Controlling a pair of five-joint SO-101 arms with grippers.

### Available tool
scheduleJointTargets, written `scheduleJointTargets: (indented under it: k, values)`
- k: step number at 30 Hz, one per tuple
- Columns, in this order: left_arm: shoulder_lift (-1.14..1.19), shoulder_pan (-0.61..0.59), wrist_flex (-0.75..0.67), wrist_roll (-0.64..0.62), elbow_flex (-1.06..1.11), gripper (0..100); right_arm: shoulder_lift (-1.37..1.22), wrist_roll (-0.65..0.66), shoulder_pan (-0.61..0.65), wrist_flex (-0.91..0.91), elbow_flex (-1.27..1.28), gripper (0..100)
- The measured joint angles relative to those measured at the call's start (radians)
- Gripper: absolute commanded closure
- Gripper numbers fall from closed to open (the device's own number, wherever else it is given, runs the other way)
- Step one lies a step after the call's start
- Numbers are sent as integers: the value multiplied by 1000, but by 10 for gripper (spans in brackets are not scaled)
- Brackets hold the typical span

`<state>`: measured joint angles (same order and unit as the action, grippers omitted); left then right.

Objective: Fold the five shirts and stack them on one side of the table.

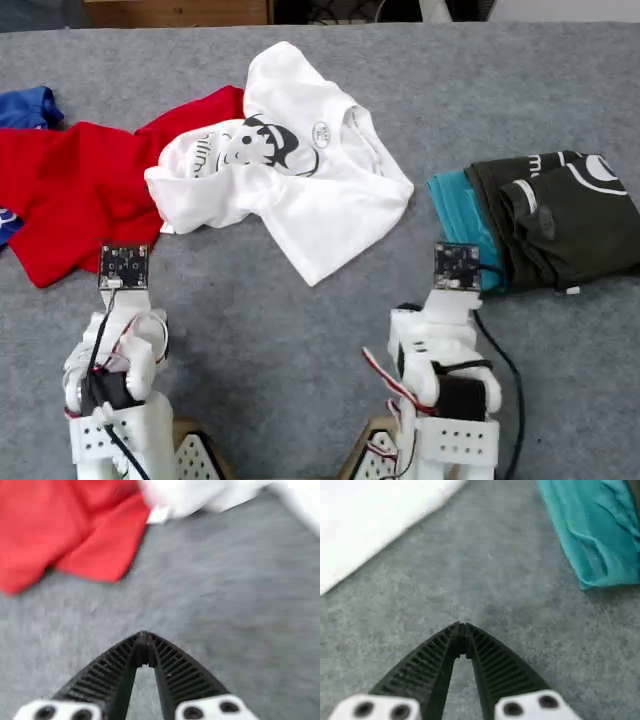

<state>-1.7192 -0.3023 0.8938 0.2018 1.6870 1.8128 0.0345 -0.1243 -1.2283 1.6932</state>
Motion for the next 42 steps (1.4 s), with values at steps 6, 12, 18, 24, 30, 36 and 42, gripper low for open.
scheduleJointTargets:
  k: [6, 12, 18, 24, 30, 36, 42]
  values:
    - [3, -5, 129, 0, 2, 970, 0, 2, -9, -3, 0, 985]
    - [3, -5, 137, 0, 2, 970, 0, 2, -9, -3, 0, 985]
    - [3, -6, 137, 0, 2, 970, 0, 2, -9, -3, 0, 985]
    - [3, -6, 137, 0, 2, 970, 0, 2, -9, -3, 0, 985]
    - [3, -6, 137, 0, 2, 970, 0, 2, -9, -3, 0, 985]
    - [3, -6, 137, 0, 2, 970, 0, 2, -9, -3, 0, 985]
    - [3, -6, 137, 0, 2, 970, 0, 2, -9, -3, 0, 985]
